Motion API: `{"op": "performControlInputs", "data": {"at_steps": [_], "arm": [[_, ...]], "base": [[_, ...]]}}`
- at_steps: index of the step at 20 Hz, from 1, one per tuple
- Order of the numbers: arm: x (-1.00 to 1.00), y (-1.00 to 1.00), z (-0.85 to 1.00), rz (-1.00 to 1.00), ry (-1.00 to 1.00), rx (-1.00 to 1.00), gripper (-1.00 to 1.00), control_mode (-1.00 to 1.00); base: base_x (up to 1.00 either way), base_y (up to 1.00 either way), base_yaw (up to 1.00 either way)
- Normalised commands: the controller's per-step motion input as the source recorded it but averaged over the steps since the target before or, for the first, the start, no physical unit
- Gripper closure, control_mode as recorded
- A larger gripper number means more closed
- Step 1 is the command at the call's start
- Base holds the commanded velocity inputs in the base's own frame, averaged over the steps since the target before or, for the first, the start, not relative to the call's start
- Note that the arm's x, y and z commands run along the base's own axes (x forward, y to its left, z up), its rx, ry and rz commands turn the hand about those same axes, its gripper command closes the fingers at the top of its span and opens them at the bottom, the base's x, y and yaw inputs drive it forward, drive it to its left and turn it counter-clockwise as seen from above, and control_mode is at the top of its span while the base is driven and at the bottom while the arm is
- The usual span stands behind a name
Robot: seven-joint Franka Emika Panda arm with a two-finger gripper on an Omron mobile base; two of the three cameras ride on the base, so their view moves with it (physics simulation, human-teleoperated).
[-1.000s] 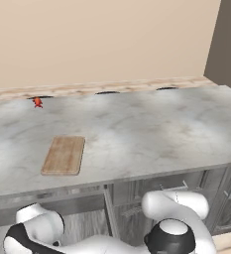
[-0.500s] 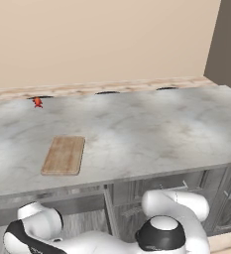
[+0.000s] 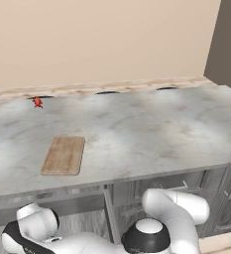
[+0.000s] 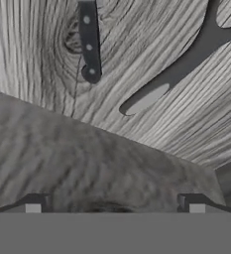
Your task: Open the drawer on the left and place the cutting tools on the cutting board.
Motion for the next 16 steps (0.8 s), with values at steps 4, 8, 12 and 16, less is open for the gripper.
{"op": "performControlInputs", "data": {"at_steps": [4, 8, 12, 16], "arm": [[0.0, 0.25, -0.18, -0.04, -0.14, -0.25, -1.0, -1.0], [0.01, 0.23, -0.19, -0.01, -0.14, -0.21, -1.0, -1.0], [0.12, 0.15, -0.23, -0.01, -0.13, -0.19, -1.0, -1.0], [0.02, 0.02, -0.29, 0.0, -0.16, -0.12, -1.0, -1.0]], "base": [[0.0, 0.0, 0.0], [0.0, 0.0, 0.0], [0.0, 0.0, 0.0], [0.0, 0.0, 0.0]]}}
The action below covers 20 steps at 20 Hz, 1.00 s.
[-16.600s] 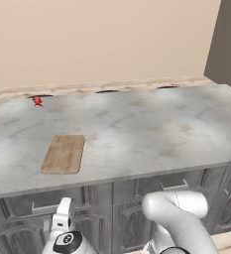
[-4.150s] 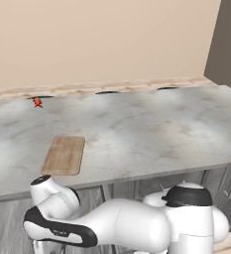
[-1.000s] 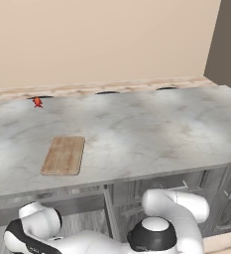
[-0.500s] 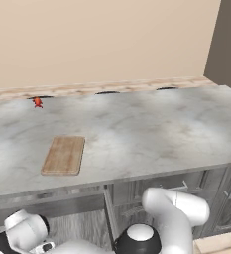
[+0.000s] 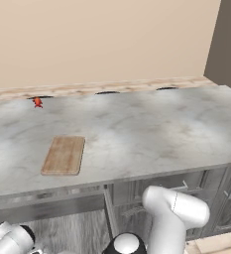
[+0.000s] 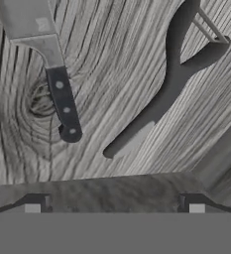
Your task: Open the drawer on the left and place the cutting tools on the cutting board.
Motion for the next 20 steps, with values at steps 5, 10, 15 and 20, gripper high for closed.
{"op": "performControlInputs", "data": {"at_steps": [5, 10, 15, 20], "arm": [[-0.02, 0.0, -0.21, 0.0, -0.21, -0.01, -1.0, -1.0], [-0.01, 0.0, -0.11, 0.02, -0.2, 0.09, -1.0, -1.0], [0.0, 0.0, -0.18, 0.05, -0.12, 0.15, -1.0, -1.0], [0.02, 0.0, -0.25, 0.08, -0.05, 0.19, -1.0, -1.0]], "base": [[0.0, 0.0, 0.0], [0.0, 0.0, 0.0], [0.0, 0.0, 0.0], [0.0, 0.0, 0.0]]}}
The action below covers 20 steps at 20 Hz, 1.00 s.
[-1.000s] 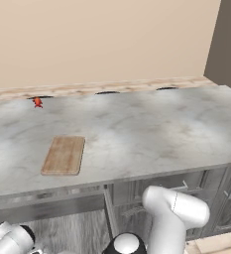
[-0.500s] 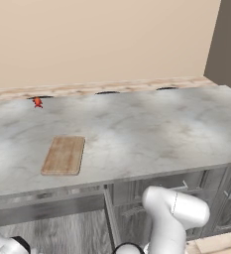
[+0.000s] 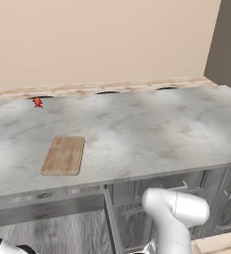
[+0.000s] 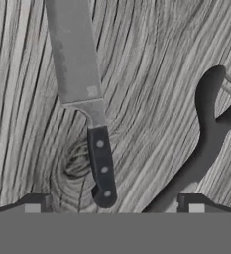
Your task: Open the drawer on the left and place the cutting tools on the cutting board.
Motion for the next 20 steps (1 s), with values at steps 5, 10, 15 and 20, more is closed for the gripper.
{"op": "performControlInputs", "data": {"at_steps": [5, 10, 15, 20], "arm": [[0.12, 0.08, -0.22, 0.06, 0.0, 0.16, -1.0, -1.0], [0.13, 0.2, -0.13, 0.01, 0.0, 0.09, -1.0, -1.0], [-0.01, 0.17, -0.18, 0.0, 0.0, 0.01, -1.0, -1.0], [-0.08, 0.01, -0.23, 0.0, 0.0, 0.0, -1.0, -1.0]], "base": [[0.0, 0.0, 0.0], [0.0, 0.0, 0.0], [0.0, 0.0, 0.0], [0.0, 0.0, 0.0]]}}
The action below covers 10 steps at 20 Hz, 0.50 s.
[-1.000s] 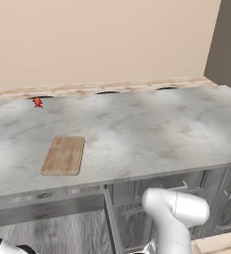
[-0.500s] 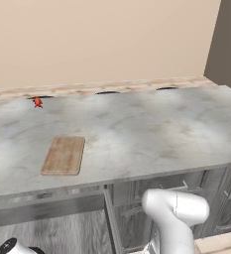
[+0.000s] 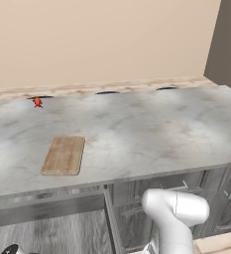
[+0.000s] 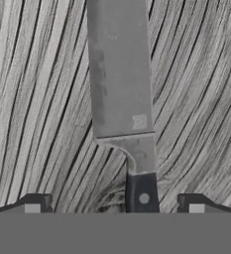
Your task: Open the drawer on the left and place the cutting tools on the cutting board.
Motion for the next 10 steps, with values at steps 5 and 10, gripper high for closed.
{"op": "performControlInputs", "data": {"at_steps": [5, 10], "arm": [[0.0, 0.0, -0.29, 0.0, 0.01, 0.0, -1.0, -1.0], [0.0, 0.0, -0.36, 0.0, 0.07, 0.0, 1.0, -1.0]], "base": [[0.0, 0.0, 0.0], [0.0, 0.0, 0.0]]}}
